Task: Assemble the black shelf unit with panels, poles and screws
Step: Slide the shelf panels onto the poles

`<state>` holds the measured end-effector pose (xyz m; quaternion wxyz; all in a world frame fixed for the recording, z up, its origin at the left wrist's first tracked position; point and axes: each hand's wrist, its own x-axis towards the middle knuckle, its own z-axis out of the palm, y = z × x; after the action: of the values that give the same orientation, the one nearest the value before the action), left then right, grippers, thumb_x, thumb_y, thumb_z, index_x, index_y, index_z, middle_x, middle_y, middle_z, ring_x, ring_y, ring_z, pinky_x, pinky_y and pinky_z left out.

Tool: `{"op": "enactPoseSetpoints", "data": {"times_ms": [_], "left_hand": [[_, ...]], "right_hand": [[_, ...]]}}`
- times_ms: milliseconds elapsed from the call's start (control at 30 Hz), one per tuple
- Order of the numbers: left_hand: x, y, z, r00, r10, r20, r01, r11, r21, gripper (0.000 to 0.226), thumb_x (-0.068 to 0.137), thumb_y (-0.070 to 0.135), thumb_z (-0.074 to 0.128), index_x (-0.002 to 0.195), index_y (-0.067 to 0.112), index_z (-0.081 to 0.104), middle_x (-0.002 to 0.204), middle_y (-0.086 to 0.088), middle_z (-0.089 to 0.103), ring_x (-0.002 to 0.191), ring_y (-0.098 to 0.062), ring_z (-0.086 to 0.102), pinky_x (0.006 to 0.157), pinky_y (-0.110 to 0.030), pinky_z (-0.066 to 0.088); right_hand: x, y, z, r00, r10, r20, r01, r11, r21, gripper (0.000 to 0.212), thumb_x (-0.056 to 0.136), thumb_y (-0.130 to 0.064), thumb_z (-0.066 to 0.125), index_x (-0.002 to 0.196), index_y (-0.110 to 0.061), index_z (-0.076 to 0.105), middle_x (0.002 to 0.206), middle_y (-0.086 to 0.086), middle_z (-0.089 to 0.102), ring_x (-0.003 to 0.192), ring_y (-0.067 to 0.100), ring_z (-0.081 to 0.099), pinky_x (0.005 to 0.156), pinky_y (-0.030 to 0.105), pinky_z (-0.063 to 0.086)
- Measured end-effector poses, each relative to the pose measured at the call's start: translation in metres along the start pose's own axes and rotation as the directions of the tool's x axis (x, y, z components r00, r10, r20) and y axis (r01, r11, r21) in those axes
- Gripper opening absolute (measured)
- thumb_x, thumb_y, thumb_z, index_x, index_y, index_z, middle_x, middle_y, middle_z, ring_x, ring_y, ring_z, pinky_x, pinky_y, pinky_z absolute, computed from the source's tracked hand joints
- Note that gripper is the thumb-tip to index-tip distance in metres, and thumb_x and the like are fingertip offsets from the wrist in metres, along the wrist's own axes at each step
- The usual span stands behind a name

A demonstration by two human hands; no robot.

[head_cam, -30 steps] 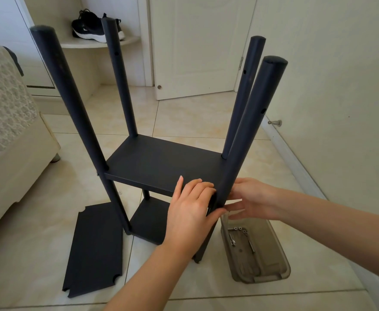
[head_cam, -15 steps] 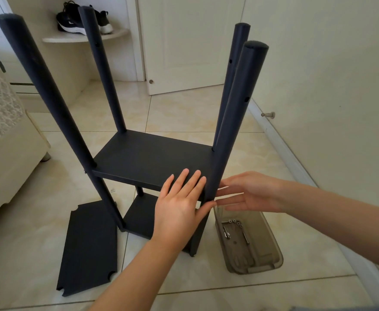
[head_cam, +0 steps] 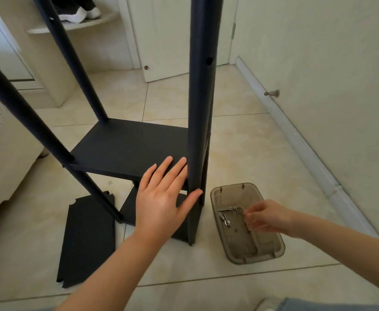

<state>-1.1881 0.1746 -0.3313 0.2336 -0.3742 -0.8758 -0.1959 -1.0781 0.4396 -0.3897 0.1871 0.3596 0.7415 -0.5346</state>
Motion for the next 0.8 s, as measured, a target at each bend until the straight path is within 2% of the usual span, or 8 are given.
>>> {"op": "enactPoseSetpoints", "data": {"times_ms": [33,100,200,267,333,467,633,800], "left_hand": [[0.000,0.000,0.002,1.000,0.000,-0.012,0.000,1.000,0.001,0.054,0.098,0.054,0.045,0.128,0.016,0.068,0.138,0.001,0.062,0.139,-0.019,0.046,0.119,-0.040,0.027],[0.001,0.001,0.005,1.000,0.000,-0.029,0.000,1.000,0.003,0.052,0.098,0.054,0.046,0.127,0.016,0.068,0.137,0.001,0.062,0.139,-0.020,0.047,0.119,-0.040,0.027],[0.003,0.003,0.009,0.999,-0.001,-0.048,0.001,1.000,0.009,0.050,0.097,0.053,0.048,0.125,0.016,0.069,0.136,0.001,0.063,0.138,-0.020,0.047,0.118,-0.041,0.028],[0.004,0.004,0.012,0.998,-0.007,-0.058,0.008,1.000,0.014,0.050,0.098,0.053,0.047,0.124,0.016,0.069,0.136,0.001,0.063,0.139,-0.020,0.047,0.119,-0.041,0.028],[0.006,0.004,0.015,0.998,-0.011,-0.065,0.013,1.000,0.025,0.051,0.099,0.054,0.046,0.123,0.016,0.070,0.135,0.001,0.063,0.139,-0.020,0.047,0.119,-0.039,0.026],[0.011,0.007,0.021,0.997,-0.024,-0.075,0.026,0.999,0.028,0.053,0.100,0.056,0.043,0.122,0.017,0.070,0.134,0.001,0.064,0.138,-0.019,0.047,0.120,-0.036,0.024],[0.013,0.009,0.023,0.995,-0.033,-0.095,0.035,0.999,0.023,0.054,0.100,0.057,0.041,0.121,0.017,0.071,0.133,0.001,0.064,0.137,-0.019,0.047,0.118,-0.036,0.024],[0.013,0.010,0.023,0.995,-0.034,-0.091,0.038,0.999,0.032,0.052,0.099,0.055,0.044,0.119,0.016,0.072,0.131,0.001,0.066,0.137,-0.018,0.047,0.118,-0.035,0.024]], "right_hand": [[0.008,0.006,0.001,1.000,-0.001,-0.005,0.001,1.000,-0.010,0.016,0.093,-0.004,0.062,0.109,-0.002,0.065,0.104,0.022,0.071,0.089,0.026,0.069,0.085,0.038,0.059],[0.023,0.017,0.005,1.000,-0.008,-0.012,0.008,0.999,-0.046,0.020,0.093,-0.003,0.061,0.113,0.000,0.064,0.104,0.023,0.070,0.086,0.024,0.068,0.069,0.027,0.059],[0.046,0.026,0.014,0.999,-0.032,-0.031,0.028,0.992,-0.124,0.022,0.094,0.000,0.059,0.116,0.005,0.062,0.087,0.016,0.067,0.072,0.020,0.064,0.057,0.020,0.054],[0.062,0.029,0.020,0.998,-0.050,-0.039,0.042,0.981,-0.187,0.020,0.095,0.000,0.057,0.113,0.006,0.062,0.086,0.018,0.067,0.074,0.024,0.063,0.067,0.030,0.055],[0.078,0.030,0.023,0.997,-0.070,-0.036,0.058,0.961,-0.270,0.017,0.096,-0.004,0.056,0.111,0.001,0.064,0.094,0.019,0.070,0.081,0.025,0.063,0.079,0.038,0.054],[0.104,0.038,0.031,0.993,-0.114,-0.037,0.087,0.900,-0.427,0.012,0.096,-0.017,0.060,0.102,-0.008,0.065,0.097,0.007,0.065,0.090,0.020,0.061,0.076,0.027,0.047],[0.123,0.046,0.044,0.981,-0.189,-0.034,0.144,0.842,-0.520,0.018,0.096,-0.016,0.057,0.110,-0.008,0.063,0.113,0.012,0.066,0.100,0.026,0.061,0.079,0.027,0.044],[0.136,0.052,0.045,0.963,-0.268,0.001,0.208,0.743,-0.636,0.035,0.094,-0.007,0.050,0.129,-0.005,0.056,0.135,0.016,0.051,0.125,0.033,0.049,0.105,0.032,0.038]]}}
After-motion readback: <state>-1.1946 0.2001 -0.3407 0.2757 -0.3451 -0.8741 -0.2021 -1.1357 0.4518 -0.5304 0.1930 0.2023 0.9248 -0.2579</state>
